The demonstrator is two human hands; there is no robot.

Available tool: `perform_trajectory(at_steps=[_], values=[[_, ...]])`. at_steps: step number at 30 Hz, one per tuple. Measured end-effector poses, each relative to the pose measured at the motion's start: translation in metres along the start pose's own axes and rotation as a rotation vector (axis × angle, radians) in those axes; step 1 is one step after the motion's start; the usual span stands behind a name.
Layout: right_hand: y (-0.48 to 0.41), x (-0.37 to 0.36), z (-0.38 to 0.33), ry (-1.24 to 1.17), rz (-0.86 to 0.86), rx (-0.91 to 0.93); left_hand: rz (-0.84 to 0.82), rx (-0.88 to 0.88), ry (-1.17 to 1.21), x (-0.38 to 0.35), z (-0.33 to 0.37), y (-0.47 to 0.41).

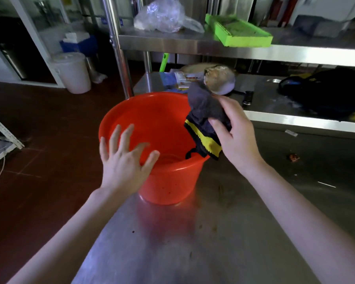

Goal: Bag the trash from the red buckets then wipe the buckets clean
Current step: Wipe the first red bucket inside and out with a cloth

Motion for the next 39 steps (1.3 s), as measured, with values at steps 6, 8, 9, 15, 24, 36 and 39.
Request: perform_trajectory(at_steps=[6, 8, 9, 15, 24, 36, 39], values=[[0.005, 0.032, 0.012, -0.008, 0.076, -0.177, -0.122, -0.5, -0.037, -0.006, 0.038, 0.014], [0.01, 0.041, 0.015, -0.057, 0.106, -0.217, -0.035, -0.522, -0.029, 0.005, 0.035, 0.009], [0.012, 0.045, 0.016, -0.091, 0.129, -0.234, 0.023, -0.516, -0.022, 0.013, 0.032, 0.007], [0.013, 0.041, 0.0, -0.418, 0.178, -0.295, 0.252, -0.096, 0.184, 0.052, -0.022, -0.01], [0.045, -0.152, -0.037, 0.55, -0.491, -0.033, 0.272, 0.31, 0.533, 0.006, -0.07, 0.028], [0.05, -0.187, -0.029, 0.672, -0.365, 0.019, 0.168, 0.368, 0.614, 0.001, -0.065, -0.009], [0.05, -0.157, 0.005, 0.763, -0.281, -0.017, 0.168, 0.336, 0.619, -0.007, -0.064, -0.001]])
Point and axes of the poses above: each hand's wrist, its own y-axis away from the middle knuckle, its own x-axis out of the back of the hand, z = x × y, the point moved 7 cm from there along -y, towards the middle knuckle, and after that the axes turned 7 degrees about -x, right-handed, at the moved point
